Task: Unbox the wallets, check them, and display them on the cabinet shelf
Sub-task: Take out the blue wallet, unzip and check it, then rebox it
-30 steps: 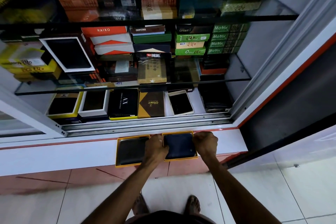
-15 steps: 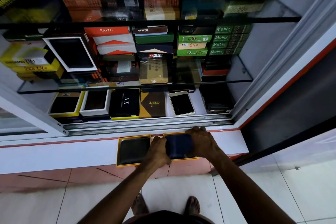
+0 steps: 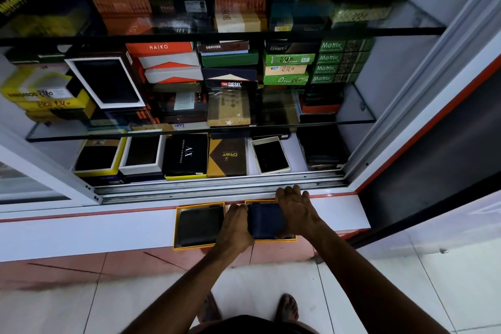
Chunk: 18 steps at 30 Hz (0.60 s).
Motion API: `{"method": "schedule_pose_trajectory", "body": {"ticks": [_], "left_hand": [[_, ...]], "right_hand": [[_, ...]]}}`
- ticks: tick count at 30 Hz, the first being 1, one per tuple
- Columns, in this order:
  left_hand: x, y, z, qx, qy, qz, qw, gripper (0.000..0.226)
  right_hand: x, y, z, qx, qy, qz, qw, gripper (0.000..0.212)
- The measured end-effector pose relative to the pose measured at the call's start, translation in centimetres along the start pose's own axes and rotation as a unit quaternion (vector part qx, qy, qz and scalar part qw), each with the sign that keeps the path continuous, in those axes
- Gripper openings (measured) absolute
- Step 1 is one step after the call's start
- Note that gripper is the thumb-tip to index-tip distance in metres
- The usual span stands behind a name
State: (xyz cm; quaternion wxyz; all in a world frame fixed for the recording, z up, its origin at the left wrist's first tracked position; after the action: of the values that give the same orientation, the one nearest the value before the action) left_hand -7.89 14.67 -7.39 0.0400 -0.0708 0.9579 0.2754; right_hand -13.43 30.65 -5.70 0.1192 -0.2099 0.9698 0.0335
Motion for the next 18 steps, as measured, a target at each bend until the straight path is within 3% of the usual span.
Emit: {"method": "schedule_pose_trajectory", "body": {"ticks": [4, 11, 16, 18], "left_hand": [[-0.2, -0.8, 0.2, -0.005, -0.002, -0.036, 0.999, 0.058], [-1.3, -1.1, 1.6, -0.022, 0.031, -0.049, 0.998, 0.046], [-1.3, -0.2, 0.5, -0.021, 0.025, -0.070, 0.997, 0.061], [-0.9, 0.3, -1.2, -0.079, 0.025, -0.090, 0.992, 0.074]], "right_hand": [[0.2, 0.2, 0.0, 0.041, 0.004, 0.009, 0.999, 0.109], [0.8, 2.4, -0.1, 0.223, 0.067, 0.060, 0.971, 0.063], [1.0, 3.8, -1.6, 0.343, 0.046, 0.036, 0.937, 0.039], [0.8, 4.3, -2.7, 0.382, 0.052, 0.029, 0.922, 0.035]]}}
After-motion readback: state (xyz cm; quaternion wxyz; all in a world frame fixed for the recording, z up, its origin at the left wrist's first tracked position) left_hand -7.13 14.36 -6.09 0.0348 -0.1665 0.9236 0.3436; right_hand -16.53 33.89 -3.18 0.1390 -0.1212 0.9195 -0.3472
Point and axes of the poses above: each hand's wrist, its own x-axis towards the middle knuckle, its own z-axis out of the palm, y = z × x, the point moved 2 cm from there along x, towards the middle knuckle, and after that the axes turned 13 degrees about y, right-handed, at the moved point
